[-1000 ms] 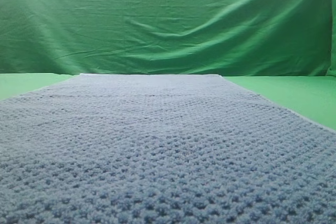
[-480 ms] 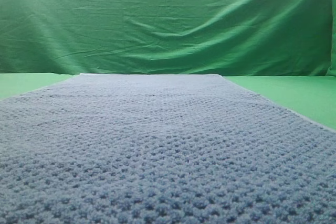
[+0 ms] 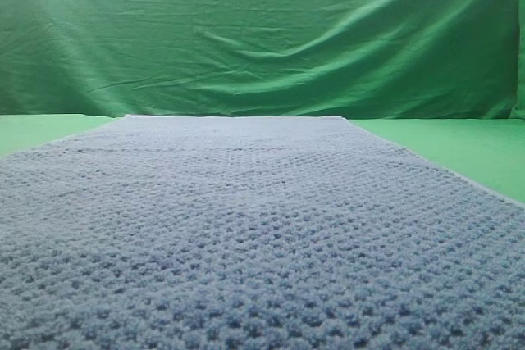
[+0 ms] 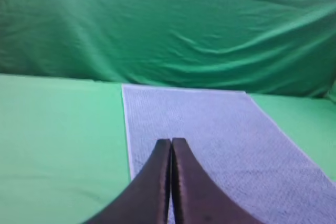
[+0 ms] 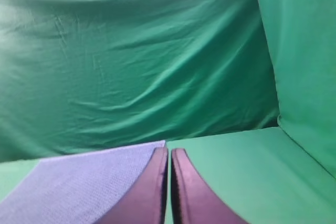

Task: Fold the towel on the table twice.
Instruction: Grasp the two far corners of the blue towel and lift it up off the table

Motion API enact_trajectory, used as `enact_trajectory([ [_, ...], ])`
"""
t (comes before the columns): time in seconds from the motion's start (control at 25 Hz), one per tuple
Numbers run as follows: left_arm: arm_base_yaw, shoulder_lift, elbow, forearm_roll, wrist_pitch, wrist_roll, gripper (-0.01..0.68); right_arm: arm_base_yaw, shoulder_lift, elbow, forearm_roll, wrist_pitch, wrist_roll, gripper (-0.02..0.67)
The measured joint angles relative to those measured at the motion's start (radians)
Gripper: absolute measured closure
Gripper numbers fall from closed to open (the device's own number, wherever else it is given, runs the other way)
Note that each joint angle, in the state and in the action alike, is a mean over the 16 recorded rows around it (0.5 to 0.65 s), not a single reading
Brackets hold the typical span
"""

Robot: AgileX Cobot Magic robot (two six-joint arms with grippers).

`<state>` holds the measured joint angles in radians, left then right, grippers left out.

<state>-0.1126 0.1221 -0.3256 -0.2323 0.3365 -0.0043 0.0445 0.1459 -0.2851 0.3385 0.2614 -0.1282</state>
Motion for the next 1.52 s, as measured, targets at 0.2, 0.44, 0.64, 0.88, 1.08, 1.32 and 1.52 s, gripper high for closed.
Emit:
enact_trajectory([
  [0.2,0.000,0.073,-0.094,-0.014,0.094,0.005,0.673,0.001,0.134,-0.131,0.001,0.098,-0.083,0.649],
  [0.44,0.000,0.158,-0.166,-0.039,0.144,0.013,0.673,0.005,0.297,-0.238,-0.010,0.217,-0.101,0.649],
  [0.64,-0.007,0.285,-0.237,-0.046,0.210,0.019,0.673,0.032,0.439,-0.333,-0.053,0.327,-0.096,0.649],
  [0.88,-0.023,0.531,-0.353,-0.030,0.317,0.022,0.673,0.100,0.658,-0.482,-0.161,0.467,-0.046,0.649],
  [1.08,-0.037,0.769,-0.448,-0.010,0.371,0.023,0.673,0.182,0.859,-0.594,-0.275,0.536,0.027,0.649],
  [1.32,-0.044,1.040,-0.546,0.020,0.382,0.033,0.673,0.270,1.101,-0.709,-0.383,0.568,0.124,0.649],
  [1.52,-0.044,1.243,-0.630,0.044,0.381,0.041,0.673,0.318,1.300,-0.810,-0.426,0.583,0.183,0.649],
])
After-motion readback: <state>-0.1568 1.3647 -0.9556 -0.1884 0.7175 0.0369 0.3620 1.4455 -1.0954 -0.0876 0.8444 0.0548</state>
